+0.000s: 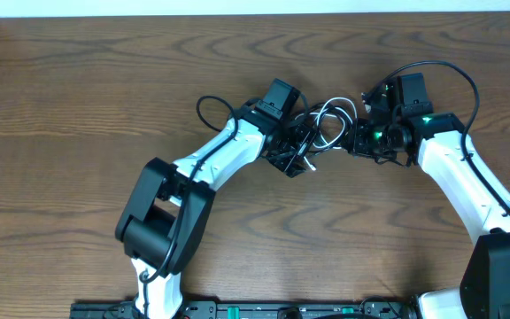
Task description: Untangle cables
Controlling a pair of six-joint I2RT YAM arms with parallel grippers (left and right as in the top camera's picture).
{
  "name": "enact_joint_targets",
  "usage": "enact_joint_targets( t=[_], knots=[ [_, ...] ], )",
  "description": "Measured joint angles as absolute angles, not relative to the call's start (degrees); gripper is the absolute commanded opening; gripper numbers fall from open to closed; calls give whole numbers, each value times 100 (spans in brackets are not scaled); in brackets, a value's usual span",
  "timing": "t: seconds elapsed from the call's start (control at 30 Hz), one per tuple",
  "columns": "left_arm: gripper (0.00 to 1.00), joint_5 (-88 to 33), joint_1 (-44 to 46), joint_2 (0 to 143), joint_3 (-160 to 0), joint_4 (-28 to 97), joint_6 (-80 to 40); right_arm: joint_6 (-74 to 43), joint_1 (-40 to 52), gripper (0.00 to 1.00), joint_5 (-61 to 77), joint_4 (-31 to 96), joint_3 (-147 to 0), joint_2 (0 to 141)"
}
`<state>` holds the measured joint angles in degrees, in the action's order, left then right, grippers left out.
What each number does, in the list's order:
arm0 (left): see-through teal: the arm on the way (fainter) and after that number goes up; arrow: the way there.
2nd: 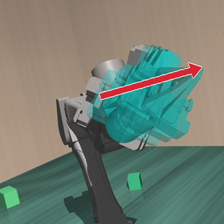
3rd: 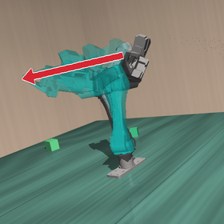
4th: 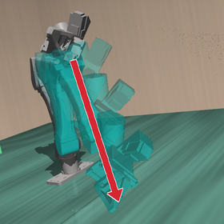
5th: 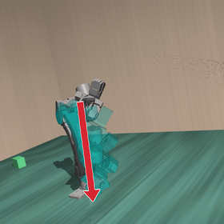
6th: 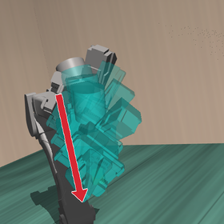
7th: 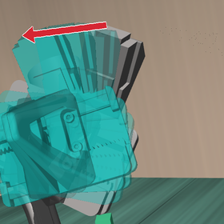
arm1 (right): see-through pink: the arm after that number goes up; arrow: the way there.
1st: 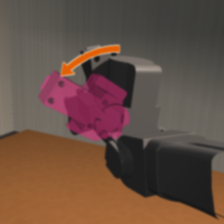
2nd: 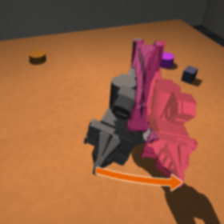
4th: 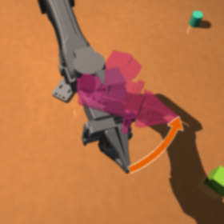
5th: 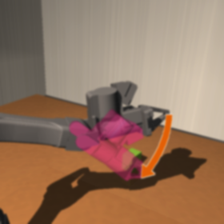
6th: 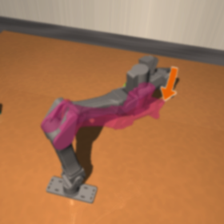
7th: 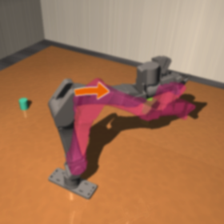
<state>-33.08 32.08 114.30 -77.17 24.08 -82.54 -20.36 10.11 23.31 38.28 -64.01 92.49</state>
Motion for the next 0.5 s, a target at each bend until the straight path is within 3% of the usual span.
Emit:
enact_joint_targets(
  t=[0.07, 0.2, 0.5],
  knots=[
    [55, -3247, 3232, 11552, -7717, 2285, -8267, -2036, 1011, 9, 2331, 3833, -6401, 9249],
    [9, -3107, 3332, 11760, -7714, 2193, -8204, -2036, 1011, 8, 2327, 3835, -6401, 9249],
    [7, -3264, 2995, 11764, -7710, 1992, -6536, -2418, 954, 5, 1846, 3905, -6401, 9249]
  ],
)
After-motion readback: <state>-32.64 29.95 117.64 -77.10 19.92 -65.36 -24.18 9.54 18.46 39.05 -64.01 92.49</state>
